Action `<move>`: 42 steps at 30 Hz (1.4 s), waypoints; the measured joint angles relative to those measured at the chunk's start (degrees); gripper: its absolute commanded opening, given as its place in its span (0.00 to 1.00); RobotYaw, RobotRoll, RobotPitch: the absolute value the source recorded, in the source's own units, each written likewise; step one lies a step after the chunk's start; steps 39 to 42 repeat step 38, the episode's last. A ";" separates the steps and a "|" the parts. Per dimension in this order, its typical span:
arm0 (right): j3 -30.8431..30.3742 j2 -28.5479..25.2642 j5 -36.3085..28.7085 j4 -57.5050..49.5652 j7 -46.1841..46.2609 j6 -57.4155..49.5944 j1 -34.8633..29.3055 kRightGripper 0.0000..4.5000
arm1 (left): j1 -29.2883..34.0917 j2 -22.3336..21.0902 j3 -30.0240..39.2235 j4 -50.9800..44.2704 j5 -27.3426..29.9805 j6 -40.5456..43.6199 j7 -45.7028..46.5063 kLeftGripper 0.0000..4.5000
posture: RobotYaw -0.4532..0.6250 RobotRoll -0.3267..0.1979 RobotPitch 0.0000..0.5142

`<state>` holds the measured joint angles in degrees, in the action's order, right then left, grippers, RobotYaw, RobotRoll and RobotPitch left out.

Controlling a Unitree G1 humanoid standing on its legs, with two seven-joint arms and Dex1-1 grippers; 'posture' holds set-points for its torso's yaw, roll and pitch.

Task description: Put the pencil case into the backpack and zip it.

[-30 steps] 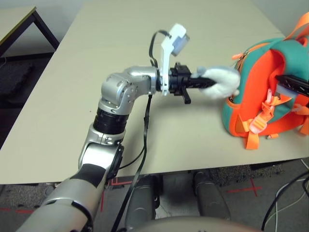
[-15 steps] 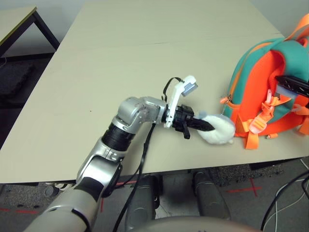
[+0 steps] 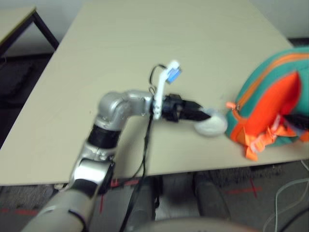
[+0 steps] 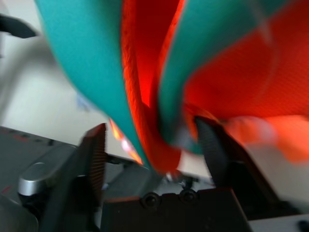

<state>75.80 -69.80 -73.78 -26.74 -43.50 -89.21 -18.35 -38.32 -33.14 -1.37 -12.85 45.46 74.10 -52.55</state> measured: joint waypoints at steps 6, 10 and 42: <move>4.43 -4.43 5.15 8.26 -2.34 1.29 5.03 0.99 | 1.02 -0.25 5.27 4.92 -3.04 -4.82 6.56 1.00 | 0.31 0.62 0.30; 5.71 -5.11 19.80 12.65 -6.25 7.87 -8.28 0.99 | 0.91 2.91 7.29 9.44 -8.03 -11.54 14.15 1.00 | 0.32 0.62 0.30; -39.46 25.02 53.38 51.97 21.52 77.68 40.64 0.99 | 17.32 10.98 21.48 31.68 -34.39 -69.13 46.38 1.00 | 0.41 0.62 0.32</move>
